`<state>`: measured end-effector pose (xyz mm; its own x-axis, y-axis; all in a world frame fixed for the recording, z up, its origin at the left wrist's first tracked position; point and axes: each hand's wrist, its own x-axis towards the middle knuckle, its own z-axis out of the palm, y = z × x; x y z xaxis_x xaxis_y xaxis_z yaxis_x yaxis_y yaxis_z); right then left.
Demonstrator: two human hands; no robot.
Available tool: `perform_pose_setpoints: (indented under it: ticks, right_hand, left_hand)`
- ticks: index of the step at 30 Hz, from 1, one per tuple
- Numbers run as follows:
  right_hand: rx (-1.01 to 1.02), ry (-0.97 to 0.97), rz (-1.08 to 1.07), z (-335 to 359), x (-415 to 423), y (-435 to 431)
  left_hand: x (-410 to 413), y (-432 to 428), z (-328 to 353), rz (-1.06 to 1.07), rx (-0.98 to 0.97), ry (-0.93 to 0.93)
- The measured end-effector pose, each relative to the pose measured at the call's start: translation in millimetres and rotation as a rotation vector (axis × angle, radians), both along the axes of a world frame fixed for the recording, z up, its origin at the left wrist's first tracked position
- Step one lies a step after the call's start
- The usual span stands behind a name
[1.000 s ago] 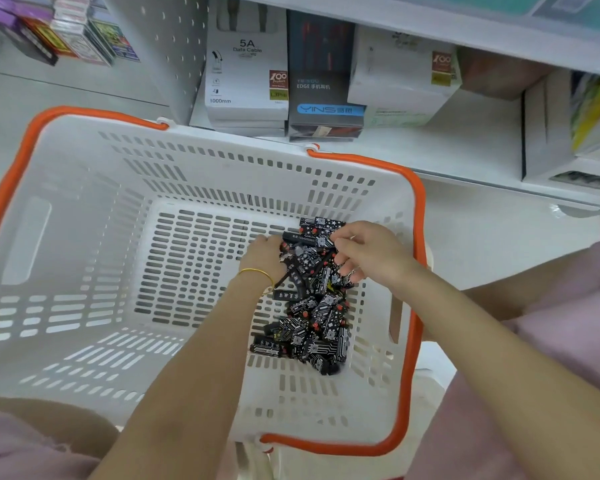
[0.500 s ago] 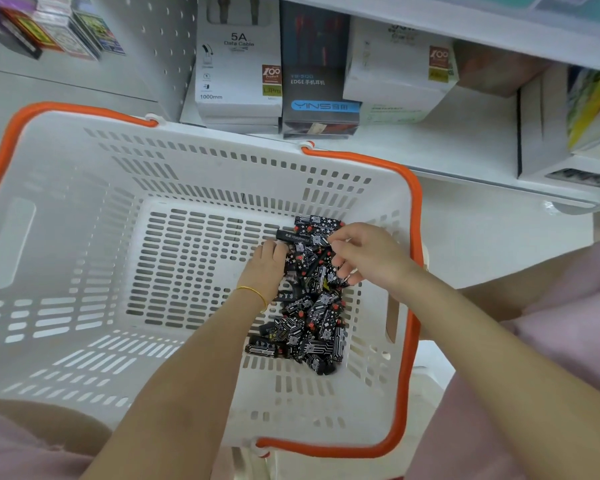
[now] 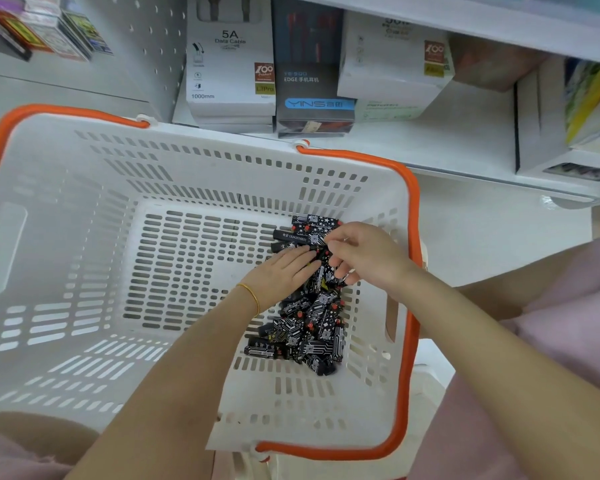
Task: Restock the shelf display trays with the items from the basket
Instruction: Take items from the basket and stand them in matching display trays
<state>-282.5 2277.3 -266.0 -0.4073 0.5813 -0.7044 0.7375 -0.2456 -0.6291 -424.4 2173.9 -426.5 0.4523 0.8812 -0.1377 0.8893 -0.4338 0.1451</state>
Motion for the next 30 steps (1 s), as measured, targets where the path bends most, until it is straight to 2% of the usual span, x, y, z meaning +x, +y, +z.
perform_pose_setpoints:
  ticks: [3,8,11,15,21,25,30]
  right_hand:
    - [0.002,-0.004,0.007,0,0,-1]
    - [0.008,-0.006,0.022,0,-2,-1]
    - [0.004,-0.004,0.034,0,-5,-2]
    - [0.002,0.004,0.043,0,-5,-4]
    - [-0.002,-0.008,0.025,-2,-2,-3]
    - [0.008,-0.016,0.043,-2,-3,-4]
    - [0.004,-0.019,0.043,-2,-3,-4]
  left_hand:
    - [-4,-5,-3,0.038,-0.053,0.073]
    - [-7,-20,-4,0.276,-0.256,0.136]
    - [-5,-21,-5,0.335,-0.316,0.190]
    - [2,-11,1,0.356,-0.334,0.164]
    - [5,-4,6,0.434,-0.484,0.129]
    - [10,-1,12,0.492,-0.467,0.140]
    - [13,-4,10,0.465,-0.421,0.207]
